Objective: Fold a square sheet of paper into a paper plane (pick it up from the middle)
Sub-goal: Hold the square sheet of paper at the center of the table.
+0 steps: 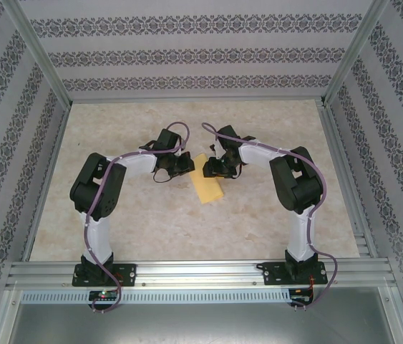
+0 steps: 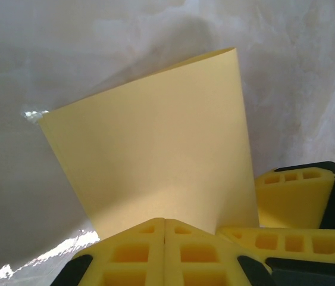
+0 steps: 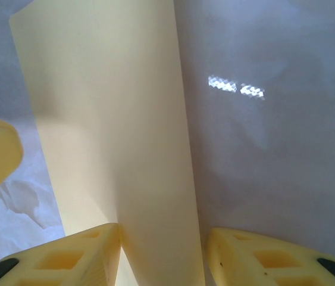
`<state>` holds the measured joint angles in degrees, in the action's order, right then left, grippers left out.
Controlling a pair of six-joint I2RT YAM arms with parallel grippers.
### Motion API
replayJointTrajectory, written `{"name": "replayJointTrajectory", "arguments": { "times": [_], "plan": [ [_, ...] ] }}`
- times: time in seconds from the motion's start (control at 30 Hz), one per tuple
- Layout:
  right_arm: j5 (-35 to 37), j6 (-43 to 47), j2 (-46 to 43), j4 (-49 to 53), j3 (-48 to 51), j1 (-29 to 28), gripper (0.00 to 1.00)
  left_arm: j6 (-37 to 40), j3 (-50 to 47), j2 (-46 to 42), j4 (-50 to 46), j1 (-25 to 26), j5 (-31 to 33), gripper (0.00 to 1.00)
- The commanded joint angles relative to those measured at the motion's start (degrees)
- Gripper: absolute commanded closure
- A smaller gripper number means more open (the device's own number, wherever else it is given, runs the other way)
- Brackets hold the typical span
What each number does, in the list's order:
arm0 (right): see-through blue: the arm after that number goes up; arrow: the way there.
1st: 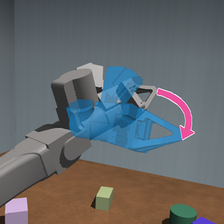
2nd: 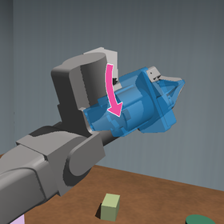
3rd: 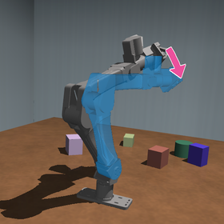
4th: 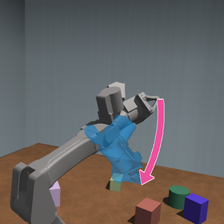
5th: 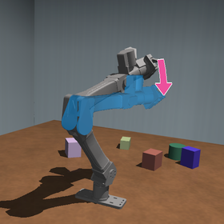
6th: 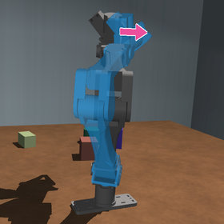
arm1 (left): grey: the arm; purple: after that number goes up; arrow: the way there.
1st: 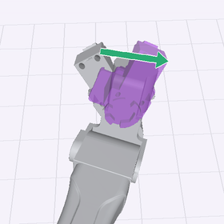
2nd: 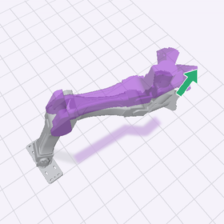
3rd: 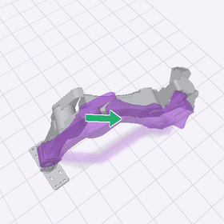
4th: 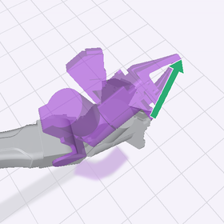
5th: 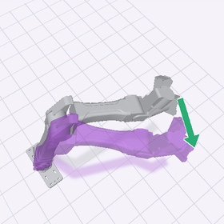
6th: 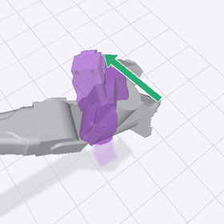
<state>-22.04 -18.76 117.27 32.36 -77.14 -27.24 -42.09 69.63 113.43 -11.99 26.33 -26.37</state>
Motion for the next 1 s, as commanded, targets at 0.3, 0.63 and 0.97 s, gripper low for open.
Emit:
{"name": "replayJointTrajectory", "arguments": {
  "times": [0.3,0.63,0.97],
  "plan": [
    [5.58,0.35,7.70,-1.51,2.71,-1.57,0.53,0.68,2.45,3.86,-1.27,1.55,-1.26,1.00],
    [3.64,-1.66,2.22,-0.98,2.00,-1.50,0.53,1.39,3.07,5.57,-9.34,1.63,3.14,1.00],
    [7.05,-5.23,-11.36,-0.64,1.42,-0.54,0.49,1.60,2.88,6.54,-10.34,1.63,4.22,1.00]
  ]
}}
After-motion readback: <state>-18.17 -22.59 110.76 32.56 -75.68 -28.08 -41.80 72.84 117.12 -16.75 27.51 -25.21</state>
